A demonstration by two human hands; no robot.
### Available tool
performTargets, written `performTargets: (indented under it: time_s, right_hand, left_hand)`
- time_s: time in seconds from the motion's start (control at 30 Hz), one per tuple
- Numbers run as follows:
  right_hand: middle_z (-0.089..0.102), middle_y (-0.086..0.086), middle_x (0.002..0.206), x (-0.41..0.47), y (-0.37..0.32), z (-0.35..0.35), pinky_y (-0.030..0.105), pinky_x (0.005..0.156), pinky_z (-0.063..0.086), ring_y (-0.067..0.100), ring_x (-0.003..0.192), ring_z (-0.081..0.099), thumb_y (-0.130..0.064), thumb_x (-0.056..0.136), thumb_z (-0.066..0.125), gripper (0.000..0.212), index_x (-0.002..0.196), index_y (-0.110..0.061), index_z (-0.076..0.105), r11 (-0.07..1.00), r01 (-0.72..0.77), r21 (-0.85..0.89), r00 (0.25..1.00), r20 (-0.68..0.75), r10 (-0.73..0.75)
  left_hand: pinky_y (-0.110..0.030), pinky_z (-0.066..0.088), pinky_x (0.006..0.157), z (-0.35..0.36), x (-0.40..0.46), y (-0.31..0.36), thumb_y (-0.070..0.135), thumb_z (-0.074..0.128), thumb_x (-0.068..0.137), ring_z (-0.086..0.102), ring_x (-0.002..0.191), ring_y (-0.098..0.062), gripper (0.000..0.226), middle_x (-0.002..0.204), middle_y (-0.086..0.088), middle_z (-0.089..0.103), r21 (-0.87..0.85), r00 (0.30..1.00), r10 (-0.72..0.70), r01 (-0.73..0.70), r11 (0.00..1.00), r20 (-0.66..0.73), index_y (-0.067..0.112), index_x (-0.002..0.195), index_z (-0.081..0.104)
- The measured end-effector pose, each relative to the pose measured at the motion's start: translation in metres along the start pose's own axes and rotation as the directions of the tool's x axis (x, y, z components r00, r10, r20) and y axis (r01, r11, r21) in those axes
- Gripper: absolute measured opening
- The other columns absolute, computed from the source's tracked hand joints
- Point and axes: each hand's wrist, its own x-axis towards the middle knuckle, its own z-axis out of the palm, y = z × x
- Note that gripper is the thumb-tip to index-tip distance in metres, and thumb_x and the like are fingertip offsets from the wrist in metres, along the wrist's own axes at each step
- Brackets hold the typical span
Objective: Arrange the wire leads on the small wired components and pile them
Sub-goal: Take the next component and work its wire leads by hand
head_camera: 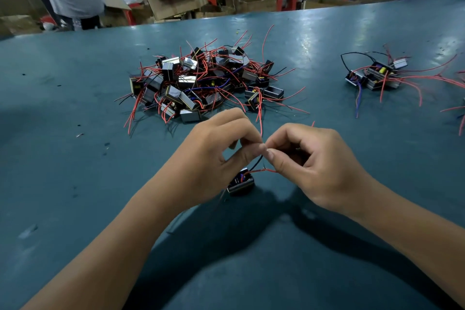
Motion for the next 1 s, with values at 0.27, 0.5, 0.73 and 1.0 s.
performTargets:
  time_s: [0.27, 0.5, 0.73, 1.0]
  right_hand:
    - [0.055, -0.016, 0.068, 0.000, 0.001, 0.003, 0.006, 0.058, 0.034, -0.002, 0.060, 0.050, -0.006, 0.089, 0.068, 0.006, 0.084, -0.010, 0.067, 0.989, 0.064, -0.130, 0.997, -0.036, -0.069]
    - [0.058, -0.013, 0.064, 0.002, 0.003, -0.001, 0.011, 0.055, 0.036, 0.001, 0.055, 0.048, -0.021, 0.089, 0.065, 0.009, 0.080, -0.017, 0.065, 0.998, -0.023, -0.050, 0.998, -0.051, 0.020]
    - [0.057, -0.012, 0.063, 0.002, 0.001, 0.000, 0.024, 0.052, 0.041, 0.004, 0.057, 0.046, -0.024, 0.089, 0.063, 0.008, 0.081, -0.022, 0.064, 0.992, -0.088, 0.089, 0.996, -0.005, 0.088]
    - [0.054, -0.017, 0.064, 0.001, -0.002, -0.001, 0.009, 0.054, 0.032, 0.002, 0.054, 0.046, -0.018, 0.089, 0.065, 0.008, 0.081, -0.016, 0.065, 1.000, 0.018, -0.013, 1.000, 0.020, -0.018]
  left_hand:
    - [-0.026, 0.028, 0.057, 0.012, -0.002, 0.013, 0.021, 0.063, 0.097, 0.035, 0.057, -0.013, 0.025, 0.061, 0.001, 0.043, -0.454, 0.791, -0.580, 0.597, 0.661, 0.196, 0.010, 0.074, 0.065]
    - [-0.024, 0.042, 0.063, -0.006, -0.001, 0.001, 0.023, 0.069, 0.091, 0.054, 0.070, -0.009, 0.003, 0.081, 0.004, 0.063, -0.223, 0.961, -0.278, 0.274, 0.935, 0.016, 0.021, 0.091, 0.071]
    - [-0.030, 0.049, 0.078, -0.004, -0.001, -0.007, 0.020, 0.075, 0.087, 0.059, 0.084, -0.017, 0.015, 0.092, 0.000, 0.064, 0.082, 0.994, 0.085, -0.080, 0.993, -0.069, 0.008, 0.095, 0.078]
    - [-0.035, 0.045, 0.074, -0.004, 0.001, -0.011, 0.023, 0.071, 0.091, 0.054, 0.077, -0.022, 0.014, 0.087, 0.002, 0.064, 0.148, 0.982, 0.183, -0.174, 0.973, -0.043, 0.011, 0.086, 0.076]
